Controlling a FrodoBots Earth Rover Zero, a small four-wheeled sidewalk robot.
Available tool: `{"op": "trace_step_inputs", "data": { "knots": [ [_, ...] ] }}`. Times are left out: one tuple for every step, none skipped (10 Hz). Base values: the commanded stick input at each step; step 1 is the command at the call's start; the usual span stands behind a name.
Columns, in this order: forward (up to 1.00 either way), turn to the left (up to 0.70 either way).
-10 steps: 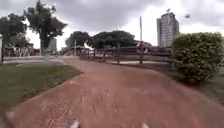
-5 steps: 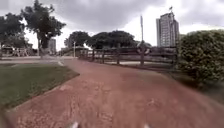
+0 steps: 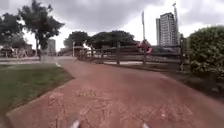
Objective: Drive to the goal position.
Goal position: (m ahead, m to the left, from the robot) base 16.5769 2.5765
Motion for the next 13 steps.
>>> {"op": "trace_step_inputs", "data": {
  "knots": [
    [0.70,0.00],
    [0.70,0.00],
    [0.70,0.00],
    [0.70,0.00],
    [0.70,0.00],
    [0.70,0.00],
    [0.70,0.00],
    [0.70,0.00],
    [0.70,0.00],
    [0.70,0.00],
    [0.70,0.00],
    [0.70,0.00],
    [0.70,0.00]
  ]
}}
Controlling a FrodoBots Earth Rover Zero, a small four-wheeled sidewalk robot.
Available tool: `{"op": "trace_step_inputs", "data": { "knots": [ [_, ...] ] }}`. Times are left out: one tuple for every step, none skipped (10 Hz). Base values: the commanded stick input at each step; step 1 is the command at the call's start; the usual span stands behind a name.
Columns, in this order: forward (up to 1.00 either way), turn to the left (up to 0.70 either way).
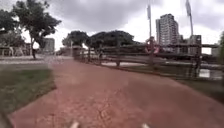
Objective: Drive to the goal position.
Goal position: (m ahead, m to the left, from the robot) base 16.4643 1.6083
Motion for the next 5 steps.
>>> {"op": "trace_step_inputs", "data": {
  "knots": [
    [0.70,0.00],
    [0.70,0.00],
    [0.70,0.00],
    [0.70,0.00],
    [0.70,0.00]
  ]
}}
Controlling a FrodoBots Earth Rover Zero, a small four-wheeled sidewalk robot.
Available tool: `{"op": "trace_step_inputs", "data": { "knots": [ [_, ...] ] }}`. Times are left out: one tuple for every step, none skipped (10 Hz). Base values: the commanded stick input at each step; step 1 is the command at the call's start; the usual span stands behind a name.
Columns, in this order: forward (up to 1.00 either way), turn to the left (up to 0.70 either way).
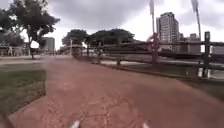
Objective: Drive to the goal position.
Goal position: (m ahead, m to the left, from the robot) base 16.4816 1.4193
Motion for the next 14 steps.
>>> {"op": "trace_step_inputs", "data": {
  "knots": [
    [0.70,0.00],
    [0.70,0.00],
    [0.70,0.00],
    [0.70,0.00],
    [0.70,0.00],
    [0.70,0.00],
    [0.70,0.01],
    [0.70,0.18],
    [0.70,0.35],
    [0.70,0.35],
    [0.70,0.35],
    [0.70,0.35],
    [0.70,0.35],
    [0.70,0.35]
  ]
}}
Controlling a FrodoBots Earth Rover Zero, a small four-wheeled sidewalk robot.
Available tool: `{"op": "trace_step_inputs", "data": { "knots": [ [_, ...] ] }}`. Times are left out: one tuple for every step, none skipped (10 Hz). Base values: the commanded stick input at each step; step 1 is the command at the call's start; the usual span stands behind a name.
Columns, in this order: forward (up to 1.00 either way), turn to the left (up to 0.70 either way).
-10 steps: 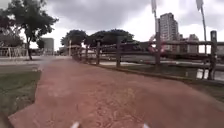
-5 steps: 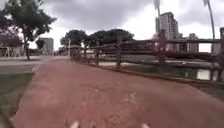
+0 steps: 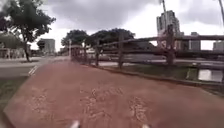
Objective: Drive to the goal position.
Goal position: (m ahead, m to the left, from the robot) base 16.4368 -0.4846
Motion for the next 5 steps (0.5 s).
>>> {"op": "trace_step_inputs", "data": {
  "knots": [
    [0.70,0.35],
    [0.70,0.35],
    [0.70,0.30],
    [0.70,0.10],
    [0.70,0.00]
  ]
}}
